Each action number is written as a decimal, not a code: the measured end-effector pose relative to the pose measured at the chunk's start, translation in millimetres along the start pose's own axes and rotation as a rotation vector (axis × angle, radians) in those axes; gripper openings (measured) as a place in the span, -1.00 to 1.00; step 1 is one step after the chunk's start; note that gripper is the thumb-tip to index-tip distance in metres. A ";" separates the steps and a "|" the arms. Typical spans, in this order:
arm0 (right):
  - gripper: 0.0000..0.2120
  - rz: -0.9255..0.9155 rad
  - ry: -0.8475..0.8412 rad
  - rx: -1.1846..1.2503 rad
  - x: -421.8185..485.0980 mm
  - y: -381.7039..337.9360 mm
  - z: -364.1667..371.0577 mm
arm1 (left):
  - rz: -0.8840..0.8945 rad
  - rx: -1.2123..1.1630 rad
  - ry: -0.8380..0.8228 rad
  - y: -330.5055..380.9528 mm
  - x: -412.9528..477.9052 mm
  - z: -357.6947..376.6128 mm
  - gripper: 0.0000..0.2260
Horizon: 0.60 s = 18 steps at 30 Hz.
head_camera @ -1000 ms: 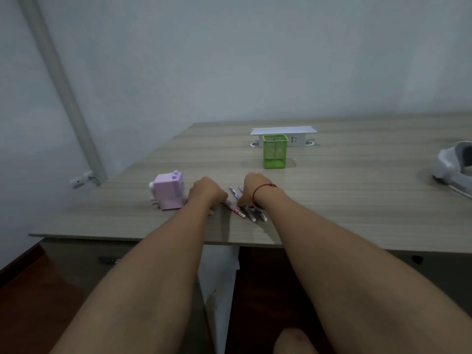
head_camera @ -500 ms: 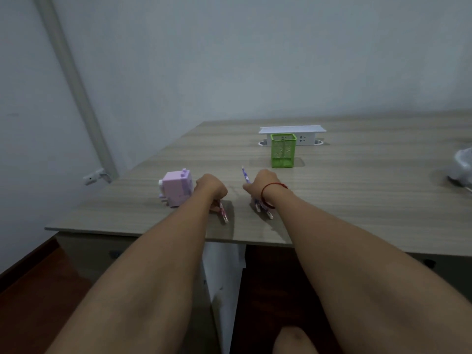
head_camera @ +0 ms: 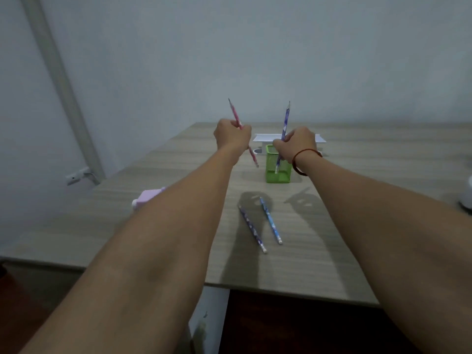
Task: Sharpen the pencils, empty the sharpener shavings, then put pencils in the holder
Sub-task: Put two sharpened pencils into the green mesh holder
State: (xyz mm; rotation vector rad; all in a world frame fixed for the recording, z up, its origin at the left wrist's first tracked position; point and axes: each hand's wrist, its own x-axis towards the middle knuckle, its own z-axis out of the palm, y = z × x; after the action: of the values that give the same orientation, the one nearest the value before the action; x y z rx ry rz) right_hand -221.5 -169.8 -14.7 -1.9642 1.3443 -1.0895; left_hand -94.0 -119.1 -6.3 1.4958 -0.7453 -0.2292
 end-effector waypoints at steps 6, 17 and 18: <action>-0.73 0.036 0.112 0.011 59.5 13.9 16.1 | 0.117 -0.032 -0.001 -3.0 40.7 52.5 -0.83; -0.85 0.095 0.236 0.276 104.2 31.4 30.7 | 0.110 0.002 -0.015 -41.1 76.8 90.0 -0.87; -0.88 0.099 0.223 0.250 103.7 34.1 32.8 | 0.101 0.023 -0.029 -44.7 76.5 91.9 -0.88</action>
State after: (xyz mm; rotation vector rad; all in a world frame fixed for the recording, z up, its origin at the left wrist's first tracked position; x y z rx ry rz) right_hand -192.2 -279.5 -25.1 -1.6177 1.3286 -1.3868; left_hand -74.9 -242.2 -34.1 1.4747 -0.8471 -0.1664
